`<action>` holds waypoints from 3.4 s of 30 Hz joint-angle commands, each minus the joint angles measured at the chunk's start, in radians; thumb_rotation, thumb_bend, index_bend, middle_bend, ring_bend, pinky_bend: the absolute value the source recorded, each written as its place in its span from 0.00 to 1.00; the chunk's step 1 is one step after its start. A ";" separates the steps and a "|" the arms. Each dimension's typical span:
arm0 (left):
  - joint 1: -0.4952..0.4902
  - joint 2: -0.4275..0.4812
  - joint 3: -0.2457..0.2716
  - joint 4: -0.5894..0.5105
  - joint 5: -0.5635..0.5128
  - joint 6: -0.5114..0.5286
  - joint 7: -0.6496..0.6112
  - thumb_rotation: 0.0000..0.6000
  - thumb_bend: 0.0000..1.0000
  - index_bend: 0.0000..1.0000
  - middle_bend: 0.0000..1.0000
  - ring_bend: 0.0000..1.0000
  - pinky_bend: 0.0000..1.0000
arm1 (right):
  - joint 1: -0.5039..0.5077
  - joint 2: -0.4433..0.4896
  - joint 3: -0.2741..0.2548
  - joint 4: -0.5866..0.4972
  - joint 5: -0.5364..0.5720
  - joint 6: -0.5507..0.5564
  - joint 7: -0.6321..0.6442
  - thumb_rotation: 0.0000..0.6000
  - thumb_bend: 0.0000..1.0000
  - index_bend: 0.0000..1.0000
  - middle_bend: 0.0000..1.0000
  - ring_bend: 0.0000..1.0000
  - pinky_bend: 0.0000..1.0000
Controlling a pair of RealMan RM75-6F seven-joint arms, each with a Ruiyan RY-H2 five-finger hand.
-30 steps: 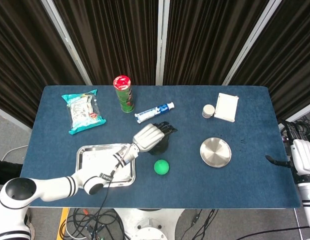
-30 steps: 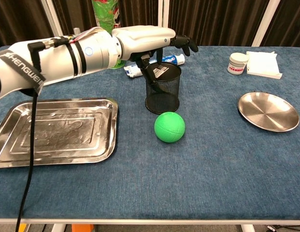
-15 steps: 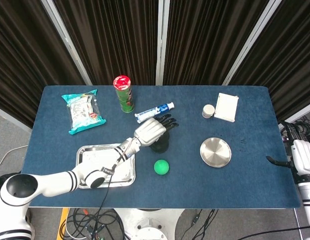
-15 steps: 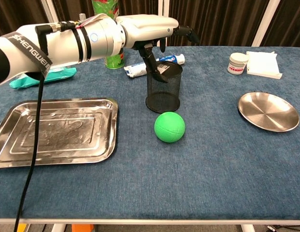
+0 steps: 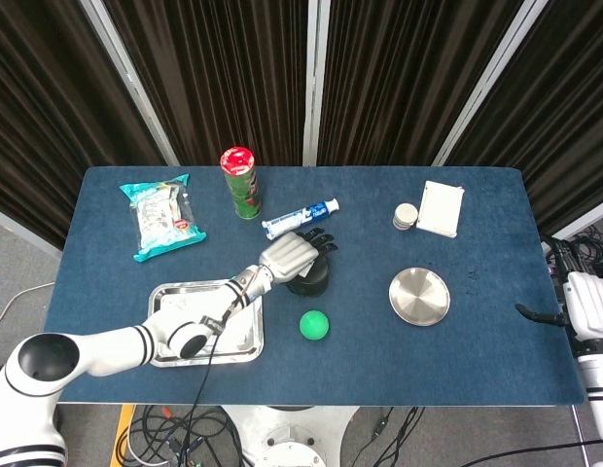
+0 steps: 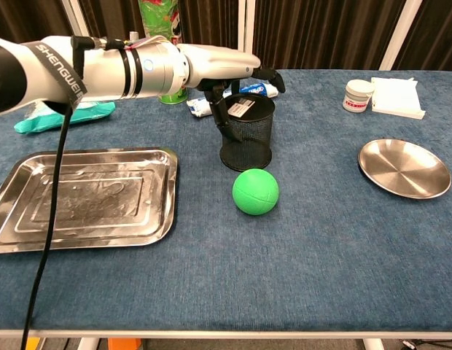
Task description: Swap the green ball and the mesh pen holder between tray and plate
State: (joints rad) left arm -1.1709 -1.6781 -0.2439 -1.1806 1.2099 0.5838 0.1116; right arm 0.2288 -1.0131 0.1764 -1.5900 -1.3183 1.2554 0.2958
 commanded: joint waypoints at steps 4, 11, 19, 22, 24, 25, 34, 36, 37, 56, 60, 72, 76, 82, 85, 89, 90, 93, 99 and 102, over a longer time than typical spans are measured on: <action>0.006 -0.018 0.011 0.013 -0.005 0.039 0.017 1.00 0.19 0.29 0.29 0.25 0.57 | -0.001 -0.003 0.000 0.005 0.000 0.000 0.004 1.00 0.03 0.00 0.08 0.00 0.15; 0.013 -0.026 0.018 0.013 0.002 0.068 0.019 1.00 0.28 0.46 0.43 0.39 0.71 | -0.001 -0.005 0.000 0.005 0.001 0.000 0.003 1.00 0.03 0.00 0.08 0.00 0.15; 0.101 0.173 0.001 -0.203 -0.009 0.211 0.092 1.00 0.28 0.48 0.43 0.40 0.71 | -0.002 0.002 0.006 0.004 0.000 0.005 0.009 1.00 0.03 0.00 0.08 0.00 0.15; 0.174 0.297 0.028 -0.367 -0.079 0.243 0.135 1.00 0.28 0.47 0.43 0.40 0.71 | 0.000 -0.002 0.007 0.007 -0.002 0.004 0.014 1.00 0.03 0.00 0.08 0.00 0.15; 0.220 0.358 0.057 -0.454 -0.098 0.283 0.169 1.00 0.28 0.47 0.43 0.40 0.71 | 0.003 -0.005 0.007 0.010 -0.004 0.002 0.015 1.00 0.03 0.00 0.08 0.00 0.15; 0.251 0.388 0.077 -0.504 -0.100 0.317 0.187 1.00 0.28 0.47 0.43 0.40 0.71 | 0.005 -0.008 0.007 0.011 -0.006 0.000 0.016 1.00 0.03 0.00 0.08 0.00 0.15; 0.423 0.439 0.184 -0.662 0.012 0.530 0.222 1.00 0.28 0.48 0.45 0.40 0.71 | 0.016 -0.019 0.005 -0.003 -0.019 -0.003 -0.001 1.00 0.03 0.00 0.08 0.00 0.15; 0.454 0.425 0.206 -0.654 0.043 0.559 0.209 1.00 0.28 0.49 0.45 0.40 0.71 | 0.017 -0.018 0.003 -0.009 -0.021 -0.004 -0.007 1.00 0.03 0.00 0.08 0.00 0.15; 0.472 0.417 0.220 -0.645 0.061 0.574 0.203 1.00 0.28 0.50 0.45 0.40 0.71 | 0.017 -0.018 0.002 -0.011 -0.021 -0.004 -0.012 1.00 0.03 0.00 0.08 0.00 0.15; 0.602 0.328 0.292 -0.531 0.166 0.605 0.177 1.00 0.28 0.48 0.43 0.39 0.70 | 0.027 -0.024 -0.007 -0.032 -0.007 -0.026 -0.056 1.00 0.03 0.00 0.08 0.00 0.15; 0.610 0.321 0.288 -0.513 0.166 0.595 0.179 1.00 0.27 0.43 0.39 0.35 0.68 | 0.027 -0.023 -0.007 -0.035 -0.006 -0.026 -0.059 1.00 0.03 0.00 0.08 0.00 0.15; 0.620 0.379 0.273 -0.564 0.179 0.568 0.174 1.00 0.15 0.18 0.17 0.11 0.45 | 0.037 -0.022 -0.007 -0.046 -0.013 -0.032 -0.076 1.00 0.03 0.00 0.08 0.00 0.15; 0.636 0.417 0.265 -0.611 0.194 0.598 0.186 1.00 0.15 0.18 0.15 0.09 0.43 | 0.049 -0.004 -0.004 -0.068 -0.019 -0.040 -0.098 1.00 0.03 0.00 0.08 0.00 0.15; 0.668 0.473 0.260 -0.661 0.191 0.634 0.211 1.00 0.14 0.18 0.14 0.09 0.42 | 0.078 0.017 0.006 -0.123 -0.037 -0.057 -0.138 1.00 0.03 0.00 0.08 0.00 0.15; 0.705 0.520 0.253 -0.695 0.188 0.695 0.228 1.00 0.14 0.17 0.14 0.09 0.42 | 0.107 0.037 0.010 -0.171 -0.070 -0.079 -0.145 1.00 0.03 0.00 0.08 0.00 0.15; 0.782 0.592 0.252 -0.731 0.179 0.806 0.237 1.00 0.15 0.17 0.14 0.09 0.40 | 0.163 0.066 0.017 -0.243 -0.119 -0.132 -0.190 1.00 0.03 0.00 0.08 0.00 0.15; 0.798 0.603 0.252 -0.731 0.172 0.827 0.236 1.00 0.15 0.17 0.14 0.09 0.40 | 0.179 0.071 0.017 -0.260 -0.125 -0.154 -0.202 1.00 0.03 0.00 0.08 0.00 0.15; 0.853 0.618 0.245 -0.708 0.152 0.899 0.232 1.00 0.15 0.17 0.14 0.09 0.38 | 0.246 0.072 0.019 -0.314 -0.136 -0.244 -0.247 1.00 0.03 0.00 0.08 0.00 0.15; 0.929 0.559 0.222 -0.576 0.098 0.960 0.144 1.00 0.15 0.17 0.14 0.09 0.36 | 0.410 -0.019 0.023 -0.361 -0.103 -0.445 -0.393 1.00 0.02 0.00 0.08 0.00 0.15; 0.949 0.534 0.224 -0.520 0.090 0.946 0.081 1.00 0.15 0.17 0.14 0.09 0.35 | 0.495 -0.114 0.027 -0.331 -0.029 -0.533 -0.469 1.00 0.02 0.00 0.08 0.00 0.15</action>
State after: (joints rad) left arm -0.2481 -1.1193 -0.0160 -1.7395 1.3172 1.5361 0.2391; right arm 0.6517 -1.0474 0.1990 -1.9282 -1.4068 0.8028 -0.0992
